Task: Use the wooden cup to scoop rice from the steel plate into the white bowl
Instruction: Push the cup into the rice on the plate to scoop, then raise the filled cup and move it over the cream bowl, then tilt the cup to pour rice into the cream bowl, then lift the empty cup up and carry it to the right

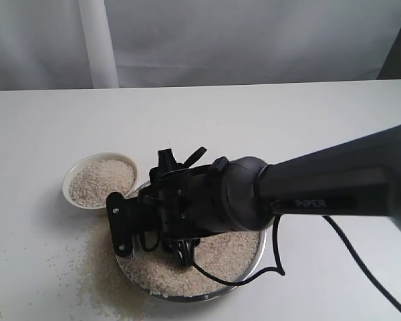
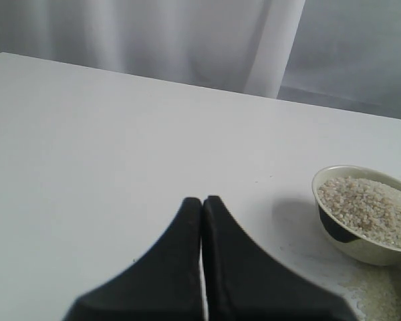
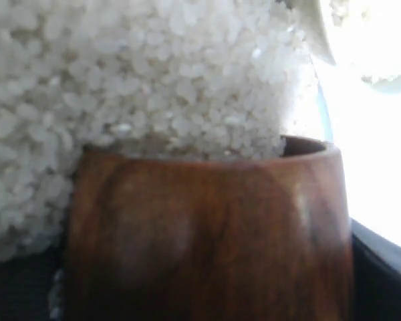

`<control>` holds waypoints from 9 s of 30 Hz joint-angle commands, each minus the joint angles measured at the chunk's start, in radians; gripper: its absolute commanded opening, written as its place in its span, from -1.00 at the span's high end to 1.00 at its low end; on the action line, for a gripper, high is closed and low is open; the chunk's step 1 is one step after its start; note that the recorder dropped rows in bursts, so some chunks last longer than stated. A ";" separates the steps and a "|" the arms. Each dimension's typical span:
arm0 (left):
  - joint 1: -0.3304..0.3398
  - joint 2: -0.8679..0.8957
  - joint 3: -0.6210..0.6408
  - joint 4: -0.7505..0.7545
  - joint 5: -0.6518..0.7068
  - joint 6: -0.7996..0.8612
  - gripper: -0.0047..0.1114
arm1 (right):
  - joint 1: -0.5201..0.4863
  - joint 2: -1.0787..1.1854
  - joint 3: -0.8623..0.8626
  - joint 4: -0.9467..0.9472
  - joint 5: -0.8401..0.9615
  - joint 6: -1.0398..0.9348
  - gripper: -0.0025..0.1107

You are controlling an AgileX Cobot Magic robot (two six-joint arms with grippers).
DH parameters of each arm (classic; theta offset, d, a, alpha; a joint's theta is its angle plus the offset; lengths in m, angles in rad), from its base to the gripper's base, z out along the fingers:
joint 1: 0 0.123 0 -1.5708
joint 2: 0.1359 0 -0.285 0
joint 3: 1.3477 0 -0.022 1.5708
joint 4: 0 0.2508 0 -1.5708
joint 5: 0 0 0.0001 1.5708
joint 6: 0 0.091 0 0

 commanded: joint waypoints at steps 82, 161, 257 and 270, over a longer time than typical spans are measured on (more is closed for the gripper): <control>-0.006 0.000 -0.004 -0.006 -0.006 -0.001 0.92 | -0.232 -0.064 0.344 0.576 -1.244 0.066 0.96; -0.006 0.000 -0.004 -0.006 -0.006 -0.001 0.92 | -0.124 0.082 -0.383 0.474 -0.239 -0.772 0.96; -0.006 0.000 -0.004 -0.006 -0.006 -0.001 0.92 | -0.114 -0.279 -0.164 0.561 -0.555 0.037 0.96; -0.006 0.000 -0.004 -0.006 -0.006 -0.001 0.92 | -0.314 -0.643 0.280 0.719 -0.831 -0.004 0.96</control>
